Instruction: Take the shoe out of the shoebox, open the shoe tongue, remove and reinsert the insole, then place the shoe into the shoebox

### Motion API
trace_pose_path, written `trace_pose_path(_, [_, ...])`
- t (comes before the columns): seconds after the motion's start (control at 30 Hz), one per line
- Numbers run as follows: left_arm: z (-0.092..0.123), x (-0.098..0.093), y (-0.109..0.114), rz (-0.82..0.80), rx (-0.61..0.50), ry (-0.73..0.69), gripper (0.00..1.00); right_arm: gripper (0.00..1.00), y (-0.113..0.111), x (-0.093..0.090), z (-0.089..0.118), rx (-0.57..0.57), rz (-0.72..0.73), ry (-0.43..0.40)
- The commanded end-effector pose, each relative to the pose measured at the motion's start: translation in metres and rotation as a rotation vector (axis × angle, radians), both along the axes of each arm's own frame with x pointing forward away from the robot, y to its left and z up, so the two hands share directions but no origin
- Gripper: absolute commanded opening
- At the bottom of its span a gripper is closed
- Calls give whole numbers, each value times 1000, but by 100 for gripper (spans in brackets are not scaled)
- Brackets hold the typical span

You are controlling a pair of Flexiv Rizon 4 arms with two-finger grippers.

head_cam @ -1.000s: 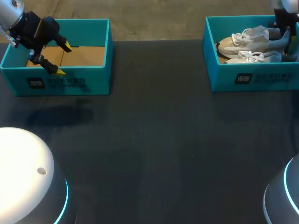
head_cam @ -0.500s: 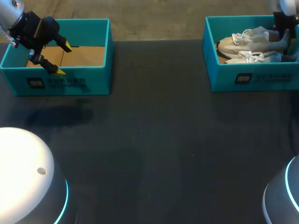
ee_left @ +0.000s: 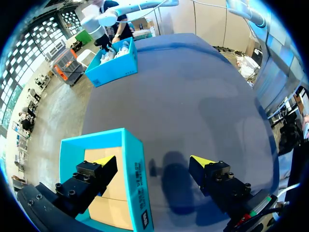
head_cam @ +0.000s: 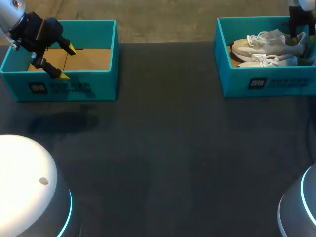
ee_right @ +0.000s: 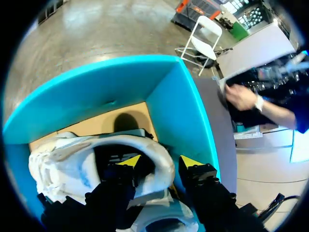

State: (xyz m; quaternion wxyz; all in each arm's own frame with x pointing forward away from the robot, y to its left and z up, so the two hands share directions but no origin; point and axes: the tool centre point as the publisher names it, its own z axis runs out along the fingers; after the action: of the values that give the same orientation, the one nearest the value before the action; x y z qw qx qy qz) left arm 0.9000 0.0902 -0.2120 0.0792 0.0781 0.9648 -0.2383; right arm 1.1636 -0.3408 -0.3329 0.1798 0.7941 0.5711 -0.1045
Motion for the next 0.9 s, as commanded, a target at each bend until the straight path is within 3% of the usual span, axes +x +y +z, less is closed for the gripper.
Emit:
trace_pose_path(0.03, [1, 0, 0, -1, 3, 2, 100, 49, 7, -15, 12, 2, 14, -20])
trace_pose_path(0.2, [1, 0, 0, -1, 3, 2, 100, 49, 17, -22, 22, 19, 43, -16])
trace_pose_path(0.6, [24, 24, 0, 637, 197, 186, 100, 49, 34, -49, 50, 28, 90, -19])
trace_pose_path(0.9, [21, 33, 0, 1015, 219, 332, 100, 50, 44, -83, 77, 60, 89, -43])
